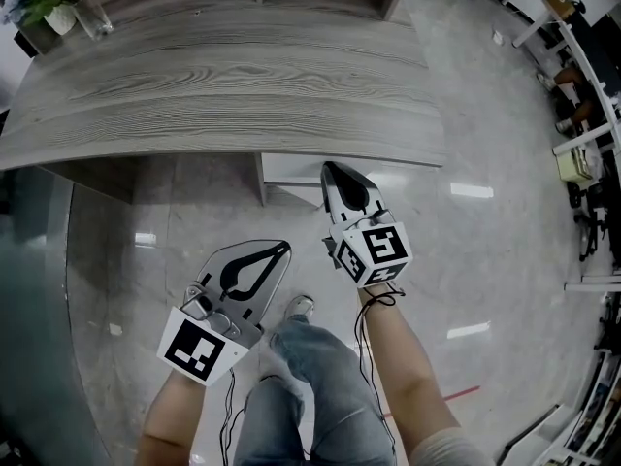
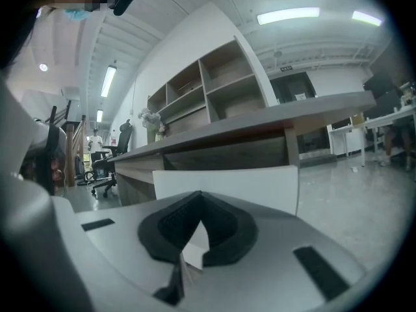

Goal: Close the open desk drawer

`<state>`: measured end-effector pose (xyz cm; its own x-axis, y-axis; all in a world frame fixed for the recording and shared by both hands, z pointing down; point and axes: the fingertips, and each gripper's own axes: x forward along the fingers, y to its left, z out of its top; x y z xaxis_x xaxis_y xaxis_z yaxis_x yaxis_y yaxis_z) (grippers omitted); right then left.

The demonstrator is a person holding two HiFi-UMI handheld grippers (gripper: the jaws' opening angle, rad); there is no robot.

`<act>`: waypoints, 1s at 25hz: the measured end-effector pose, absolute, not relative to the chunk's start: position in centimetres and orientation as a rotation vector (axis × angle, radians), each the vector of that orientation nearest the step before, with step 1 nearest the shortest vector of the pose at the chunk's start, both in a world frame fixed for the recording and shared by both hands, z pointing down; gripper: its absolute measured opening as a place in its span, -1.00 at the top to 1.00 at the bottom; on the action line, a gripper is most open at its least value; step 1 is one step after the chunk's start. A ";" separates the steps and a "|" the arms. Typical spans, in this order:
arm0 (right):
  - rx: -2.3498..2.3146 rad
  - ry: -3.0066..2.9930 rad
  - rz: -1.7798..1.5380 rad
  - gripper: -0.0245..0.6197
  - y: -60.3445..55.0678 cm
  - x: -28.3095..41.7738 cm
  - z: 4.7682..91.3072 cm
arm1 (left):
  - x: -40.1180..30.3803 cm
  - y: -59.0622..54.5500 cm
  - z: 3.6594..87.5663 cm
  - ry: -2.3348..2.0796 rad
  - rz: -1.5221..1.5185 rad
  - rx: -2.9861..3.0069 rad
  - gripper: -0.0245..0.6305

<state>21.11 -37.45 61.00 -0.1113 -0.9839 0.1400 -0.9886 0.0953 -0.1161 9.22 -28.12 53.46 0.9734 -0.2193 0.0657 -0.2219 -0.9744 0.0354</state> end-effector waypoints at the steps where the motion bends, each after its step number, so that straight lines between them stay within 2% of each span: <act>1: 2.079 -2.305 0.281 0.90 -37.5 21.1 61.0 | 9.1 -28.2 53.4 -0.347 0.100 3.078 0.91; 10: 2.063 -2.382 0.332 0.90 -34.2 18.8 57.0 | 8.5 -27.2 50.4 -0.337 0.138 3.081 0.91; 25: 1.918 -2.538 0.151 0.90 -21.6 9.5 35.8 | 4.8 -19.7 34.1 -0.365 0.052 3.098 0.91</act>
